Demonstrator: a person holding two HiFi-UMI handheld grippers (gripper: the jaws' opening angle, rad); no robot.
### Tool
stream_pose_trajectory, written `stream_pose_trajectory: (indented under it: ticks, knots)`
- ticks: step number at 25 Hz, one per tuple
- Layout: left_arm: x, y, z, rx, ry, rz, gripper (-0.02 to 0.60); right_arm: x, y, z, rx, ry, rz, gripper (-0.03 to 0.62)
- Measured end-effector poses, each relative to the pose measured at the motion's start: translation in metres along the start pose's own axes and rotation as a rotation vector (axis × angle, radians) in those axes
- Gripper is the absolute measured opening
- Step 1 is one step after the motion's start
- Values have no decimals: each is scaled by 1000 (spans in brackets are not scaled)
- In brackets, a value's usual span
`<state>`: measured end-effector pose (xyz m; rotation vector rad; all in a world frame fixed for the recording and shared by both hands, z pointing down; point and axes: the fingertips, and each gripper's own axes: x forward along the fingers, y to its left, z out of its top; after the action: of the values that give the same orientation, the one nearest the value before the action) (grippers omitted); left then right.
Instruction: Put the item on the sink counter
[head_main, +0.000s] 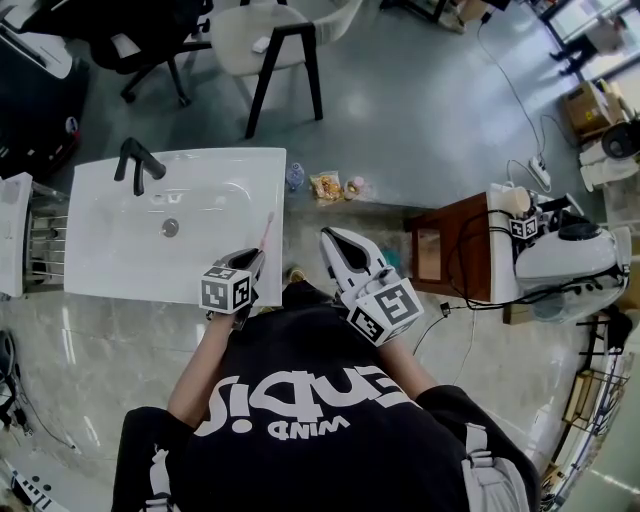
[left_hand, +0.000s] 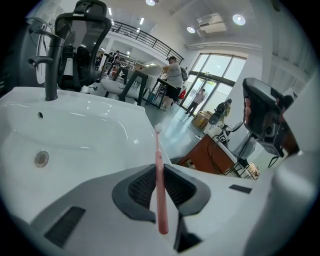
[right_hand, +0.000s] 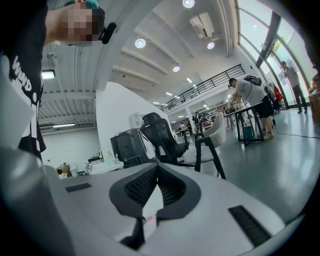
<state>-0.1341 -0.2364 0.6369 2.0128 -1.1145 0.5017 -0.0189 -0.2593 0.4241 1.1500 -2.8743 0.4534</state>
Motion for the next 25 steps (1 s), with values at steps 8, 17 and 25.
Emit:
stream_pose_trajectory:
  ticks: [8,17,25]
  knots:
    - [3,0,-4,6,12,10,63,-2,0,0,1,2,-3,18]
    - [7,2,-5,26,27,44,63,-4,-4,0,3,4,-9,18]
    - [10,5,-6,36,62,69,63,-3,-6,-1,9,5,-9,18]
